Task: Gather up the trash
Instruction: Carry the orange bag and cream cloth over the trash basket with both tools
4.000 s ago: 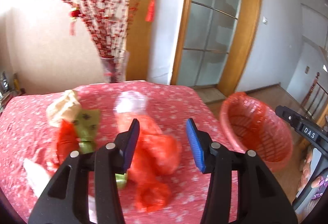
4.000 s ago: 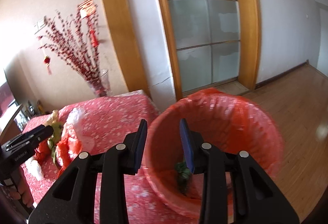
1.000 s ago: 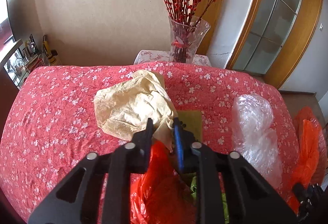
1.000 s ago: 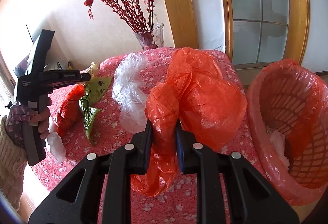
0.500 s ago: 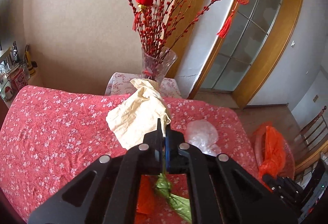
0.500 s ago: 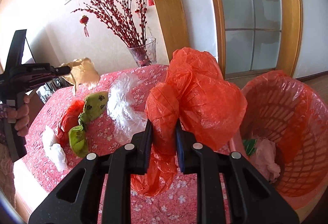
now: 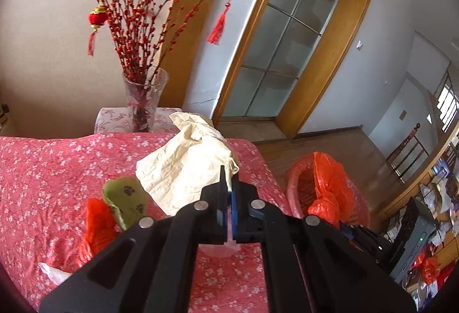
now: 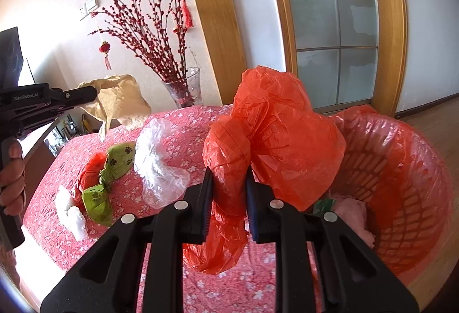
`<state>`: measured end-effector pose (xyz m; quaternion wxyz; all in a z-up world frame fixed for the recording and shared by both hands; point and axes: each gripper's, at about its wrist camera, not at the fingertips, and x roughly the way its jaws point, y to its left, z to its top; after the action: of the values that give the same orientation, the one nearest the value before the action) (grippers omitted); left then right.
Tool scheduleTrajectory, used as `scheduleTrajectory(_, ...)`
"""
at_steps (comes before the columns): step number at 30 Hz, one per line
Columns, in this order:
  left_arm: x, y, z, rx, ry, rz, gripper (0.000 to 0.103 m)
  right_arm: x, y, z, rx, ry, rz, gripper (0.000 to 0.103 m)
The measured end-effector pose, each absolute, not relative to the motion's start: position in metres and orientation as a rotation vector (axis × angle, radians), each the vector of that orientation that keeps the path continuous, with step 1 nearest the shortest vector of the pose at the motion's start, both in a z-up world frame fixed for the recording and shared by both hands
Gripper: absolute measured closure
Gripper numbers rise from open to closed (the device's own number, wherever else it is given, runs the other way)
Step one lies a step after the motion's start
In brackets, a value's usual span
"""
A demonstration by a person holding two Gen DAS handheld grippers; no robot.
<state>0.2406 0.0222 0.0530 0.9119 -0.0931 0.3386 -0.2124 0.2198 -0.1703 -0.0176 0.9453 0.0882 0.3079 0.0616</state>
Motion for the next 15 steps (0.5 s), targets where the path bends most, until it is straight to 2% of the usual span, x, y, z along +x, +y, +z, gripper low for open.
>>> scheduleTrajectory(15, 0.221, -0.085, 0.039, -0.153, 0.742, -0.667, 0.1, 0.201, -0.23, -0.007, 0.217, 0.596, -0.006, 0.082)
